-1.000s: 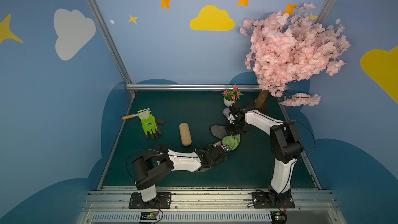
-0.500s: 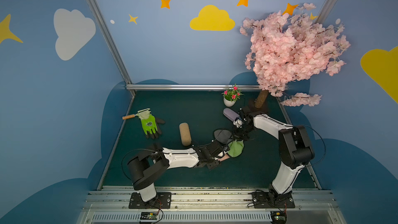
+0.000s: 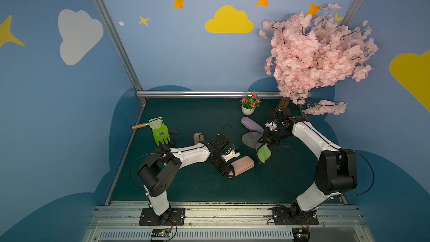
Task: Wipe the eyeglass case
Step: Wipe the dirt from the eyeglass case.
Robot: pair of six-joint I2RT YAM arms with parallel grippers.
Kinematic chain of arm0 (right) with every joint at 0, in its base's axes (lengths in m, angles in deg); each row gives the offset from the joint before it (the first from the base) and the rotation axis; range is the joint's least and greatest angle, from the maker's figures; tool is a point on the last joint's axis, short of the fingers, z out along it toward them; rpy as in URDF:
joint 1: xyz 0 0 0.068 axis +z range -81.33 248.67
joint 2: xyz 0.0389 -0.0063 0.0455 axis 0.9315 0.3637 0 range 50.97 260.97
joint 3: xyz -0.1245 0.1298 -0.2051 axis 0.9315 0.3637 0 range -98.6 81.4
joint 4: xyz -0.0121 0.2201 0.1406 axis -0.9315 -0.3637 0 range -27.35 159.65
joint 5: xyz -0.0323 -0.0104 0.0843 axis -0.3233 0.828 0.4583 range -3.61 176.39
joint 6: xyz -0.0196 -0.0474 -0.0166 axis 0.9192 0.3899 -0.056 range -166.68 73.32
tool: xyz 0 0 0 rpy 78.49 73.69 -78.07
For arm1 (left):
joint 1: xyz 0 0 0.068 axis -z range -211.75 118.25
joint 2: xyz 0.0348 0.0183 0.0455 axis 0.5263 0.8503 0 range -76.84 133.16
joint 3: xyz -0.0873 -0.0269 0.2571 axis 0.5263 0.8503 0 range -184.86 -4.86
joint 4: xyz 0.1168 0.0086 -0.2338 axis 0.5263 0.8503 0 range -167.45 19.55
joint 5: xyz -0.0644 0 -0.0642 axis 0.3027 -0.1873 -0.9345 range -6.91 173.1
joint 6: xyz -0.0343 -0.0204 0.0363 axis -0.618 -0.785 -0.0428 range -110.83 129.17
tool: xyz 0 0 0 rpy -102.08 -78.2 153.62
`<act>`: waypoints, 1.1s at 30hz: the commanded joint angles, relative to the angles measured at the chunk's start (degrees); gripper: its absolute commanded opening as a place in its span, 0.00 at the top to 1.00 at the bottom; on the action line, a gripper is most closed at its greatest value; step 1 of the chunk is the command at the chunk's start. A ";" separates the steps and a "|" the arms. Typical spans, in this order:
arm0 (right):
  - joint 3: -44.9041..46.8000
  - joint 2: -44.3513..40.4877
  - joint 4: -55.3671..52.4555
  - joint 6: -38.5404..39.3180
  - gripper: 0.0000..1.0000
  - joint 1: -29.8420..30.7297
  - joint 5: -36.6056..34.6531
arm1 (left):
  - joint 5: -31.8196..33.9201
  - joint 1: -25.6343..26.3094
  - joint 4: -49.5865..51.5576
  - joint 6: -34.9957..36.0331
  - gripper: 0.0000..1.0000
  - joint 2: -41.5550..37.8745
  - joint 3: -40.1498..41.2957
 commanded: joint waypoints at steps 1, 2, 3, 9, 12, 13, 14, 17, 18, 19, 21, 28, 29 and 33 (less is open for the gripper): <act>1.57 -1.87 -1.42 0.17 1.00 -1.02 -0.37 | -7.66 -1.84 5.21 -4.15 0.87 2.92 -2.52; 1.94 -1.90 -1.22 0.08 1.00 -1.22 -0.39 | -8.11 -2.46 6.38 -4.68 0.87 3.71 -3.31; 2.19 -2.00 -1.12 -0.02 1.00 -1.25 -0.52 | -8.60 -3.06 6.91 -5.26 0.87 4.43 -3.68; 4.23 -3.42 -0.76 -0.76 1.00 -2.18 -4.68 | -14.59 -8.65 2.79 -13.37 0.95 6.47 -1.45; 5.61 -3.10 -0.89 -1.77 1.00 -2.81 -8.23 | -18.45 -10.65 -1.27 -18.51 0.97 7.46 0.25; 6.13 -2.81 -1.16 -2.44 1.00 -2.69 -9.66 | -18.96 -10.83 -2.53 -20.17 0.97 7.66 0.71; 6.86 -2.53 -0.42 -3.37 1.00 -2.36 -10.60 | -19.44 -10.87 -3.72 -21.60 0.97 7.80 1.13; 8.62 -1.04 2.28 -7.16 1.00 -0.27 -11.07 | -20.45 -11.06 -5.32 -24.36 0.97 8.45 1.30; 8.56 -0.65 3.19 -8.44 1.00 0.94 -11.66 | -20.48 -11.25 -5.22 -24.60 0.97 8.69 1.31; 8.58 -0.03 4.26 -10.20 1.00 2.43 -12.47 | -21.16 -11.61 -5.30 -25.05 0.97 9.13 1.38; 8.56 1.87 7.72 -13.85 1.00 4.86 -11.65 | -23.68 -12.56 -6.48 -25.91 0.97 10.37 1.86; 6.28 11.63 17.08 -24.35 1.00 13.98 -4.84 | -26.35 -14.11 -7.06 -27.07 0.97 14.20 1.66; 5.45 12.29 16.73 -24.24 1.00 15.73 -4.18 | -26.22 -14.06 -7.00 -27.19 0.97 14.53 1.52; 4.07 12.00 15.87 -23.17 1.00 20.54 -1.98 | -26.02 -14.13 -6.74 -27.33 0.97 16.12 1.06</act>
